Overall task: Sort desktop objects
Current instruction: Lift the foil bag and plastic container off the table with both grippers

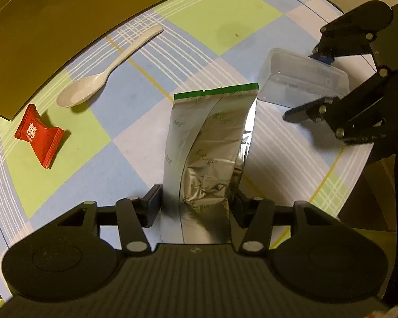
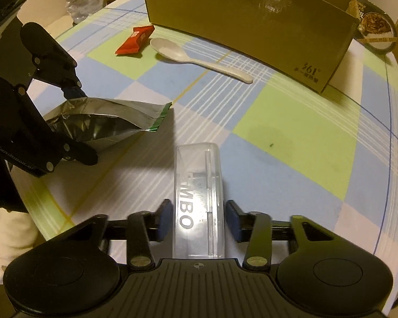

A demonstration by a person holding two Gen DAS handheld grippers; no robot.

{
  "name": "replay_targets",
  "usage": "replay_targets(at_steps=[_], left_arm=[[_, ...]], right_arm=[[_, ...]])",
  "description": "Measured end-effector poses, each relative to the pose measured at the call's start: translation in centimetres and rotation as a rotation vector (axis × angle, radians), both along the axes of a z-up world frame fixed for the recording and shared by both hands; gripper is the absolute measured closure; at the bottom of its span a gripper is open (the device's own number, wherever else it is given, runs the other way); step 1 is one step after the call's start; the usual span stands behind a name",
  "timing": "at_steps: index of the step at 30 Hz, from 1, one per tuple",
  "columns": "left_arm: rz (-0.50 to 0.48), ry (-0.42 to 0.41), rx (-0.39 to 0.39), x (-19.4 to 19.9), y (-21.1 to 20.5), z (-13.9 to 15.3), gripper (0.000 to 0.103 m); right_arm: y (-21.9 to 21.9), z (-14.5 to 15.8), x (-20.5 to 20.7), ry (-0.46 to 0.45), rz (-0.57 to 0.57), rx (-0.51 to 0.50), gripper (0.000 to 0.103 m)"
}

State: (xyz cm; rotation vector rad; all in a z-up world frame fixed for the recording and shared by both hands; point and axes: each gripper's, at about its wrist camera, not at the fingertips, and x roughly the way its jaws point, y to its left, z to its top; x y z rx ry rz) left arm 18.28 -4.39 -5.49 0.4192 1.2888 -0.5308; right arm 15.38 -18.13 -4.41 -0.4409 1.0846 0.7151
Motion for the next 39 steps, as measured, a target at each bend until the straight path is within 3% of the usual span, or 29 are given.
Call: replay_targets(at_steps=[11, 39], left_arm=[[0.008, -0.005, 0.018, -0.3, -0.2, 0.3, 0.063], [0.073, -0.074, 0.002, -2.5, 0.8, 5.3, 0.064]], right_arm=[[-0.4, 0.7, -1.1, -0.016, -0.015, 0.024, 0.074], [-1.4, 5.3, -3.2, -0.098, -0.066, 0.072, 0.074]])
